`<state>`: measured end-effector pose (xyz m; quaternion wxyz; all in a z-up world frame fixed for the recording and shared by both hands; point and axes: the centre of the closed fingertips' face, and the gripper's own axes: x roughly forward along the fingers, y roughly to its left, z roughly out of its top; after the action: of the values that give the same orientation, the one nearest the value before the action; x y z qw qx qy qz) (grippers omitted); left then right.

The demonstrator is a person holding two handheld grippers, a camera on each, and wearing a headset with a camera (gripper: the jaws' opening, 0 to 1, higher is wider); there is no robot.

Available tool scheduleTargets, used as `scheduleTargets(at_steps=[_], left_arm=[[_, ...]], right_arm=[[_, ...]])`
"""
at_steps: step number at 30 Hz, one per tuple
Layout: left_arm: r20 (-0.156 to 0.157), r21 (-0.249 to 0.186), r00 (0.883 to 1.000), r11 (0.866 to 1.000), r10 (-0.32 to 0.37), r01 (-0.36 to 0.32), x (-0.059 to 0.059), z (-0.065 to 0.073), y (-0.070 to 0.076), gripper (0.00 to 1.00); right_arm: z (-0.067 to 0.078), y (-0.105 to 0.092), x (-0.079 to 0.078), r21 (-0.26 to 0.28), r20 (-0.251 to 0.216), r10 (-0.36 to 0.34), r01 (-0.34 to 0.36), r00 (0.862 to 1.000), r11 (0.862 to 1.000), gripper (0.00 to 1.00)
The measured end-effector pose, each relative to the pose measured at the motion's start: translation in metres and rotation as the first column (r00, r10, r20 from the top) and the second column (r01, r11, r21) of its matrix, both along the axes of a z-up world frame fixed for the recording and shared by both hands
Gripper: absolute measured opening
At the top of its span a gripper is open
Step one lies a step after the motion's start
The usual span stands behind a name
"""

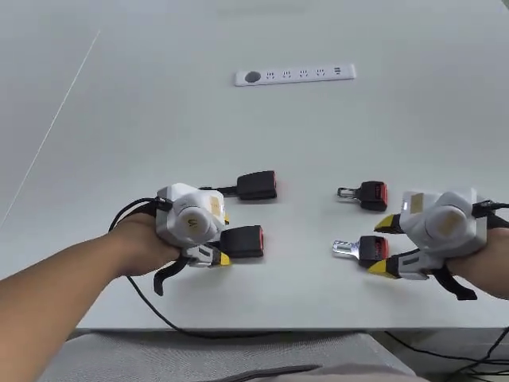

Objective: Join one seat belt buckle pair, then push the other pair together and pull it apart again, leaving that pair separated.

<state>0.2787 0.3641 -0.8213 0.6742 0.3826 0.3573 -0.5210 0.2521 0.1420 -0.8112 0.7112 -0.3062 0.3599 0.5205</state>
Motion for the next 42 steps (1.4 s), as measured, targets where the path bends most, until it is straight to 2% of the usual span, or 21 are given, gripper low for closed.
scheduleTargets(at_steps=[4, 5, 9, 10, 11, 15, 16, 20, 26, 32, 42], left_arm=[[-0.026, 0.004, 1.000, 1.000, -0.015, 0.015, -0.002, -0.003, -0.003, 0.38], [-0.038, -0.014, 0.999, 1.000, -0.018, 0.018, -0.003, -0.003, -0.008, 0.36], [-0.064, 0.006, 0.997, 0.999, -0.044, 0.044, -0.003, -0.005, -0.009, 0.33], [-0.068, 0.010, 0.997, 0.999, -0.049, 0.049, -0.003, -0.005, -0.010, 0.33], [-0.069, 0.014, 0.996, 0.998, -0.053, 0.054, -0.004, -0.005, -0.010, 0.33], [-0.079, 0.041, 0.995, 0.997, -0.056, 0.059, -0.005, -0.005, -0.010, 0.33], [-0.077, 0.053, 0.994, 0.995, -0.082, 0.087, -0.006, -0.006, -0.011, 0.32], [-0.085, 0.073, 0.990, 0.991, -0.110, 0.116, -0.006, -0.006, -0.012, 0.32], [-0.100, 0.071, 0.990, 0.991, -0.104, 0.111, -0.006, -0.006, -0.011, 0.32], [-0.116, 0.069, 0.989, 0.992, -0.094, 0.102, -0.005, -0.007, -0.011, 0.33], [-0.119, 0.070, 0.988, 0.992, -0.100, 0.109, -0.006, -0.007, -0.011, 0.33]], right_arm=[[-0.007, 0.001, -0.001, 0.017, -0.053, -0.011, 0.012, 0.999, 1.000, 0.40], [-0.011, 0.000, 0.000, 0.004, -0.053, 0.000, 0.000, 0.999, 1.000, 0.39], [-0.020, -0.001, 0.000, -0.030, -0.055, 0.038, -0.040, 0.998, 0.999, 0.38], [-0.020, -0.004, -0.001, -0.042, -0.063, 0.047, -0.049, 0.997, 0.998, 0.36], [-0.018, 0.000, 0.000, -0.018, -0.068, 0.037, -0.038, 0.997, 0.999, 0.36], [-0.019, -0.002, -0.001, -0.030, -0.073, 0.071, -0.073, 0.995, 0.997, 0.34], [-0.018, -0.001, -0.001, -0.030, -0.072, 0.077, -0.079, 0.994, 0.996, 0.34], [-0.019, -0.001, -0.001, -0.023, -0.073, 0.083, -0.084, 0.994, 0.996, 0.34], [-0.019, 0.001, 0.001, -0.018, -0.081, 0.079, -0.081, 0.994, 0.997, 0.34], [-0.019, 0.013, 0.007, -0.011, -0.083, 0.047, -0.048, 0.995, 0.999, 0.35], [-0.018, 0.049, 0.007, -0.008, -0.069, 0.096, -0.096, 0.993, 0.995, 0.35]])
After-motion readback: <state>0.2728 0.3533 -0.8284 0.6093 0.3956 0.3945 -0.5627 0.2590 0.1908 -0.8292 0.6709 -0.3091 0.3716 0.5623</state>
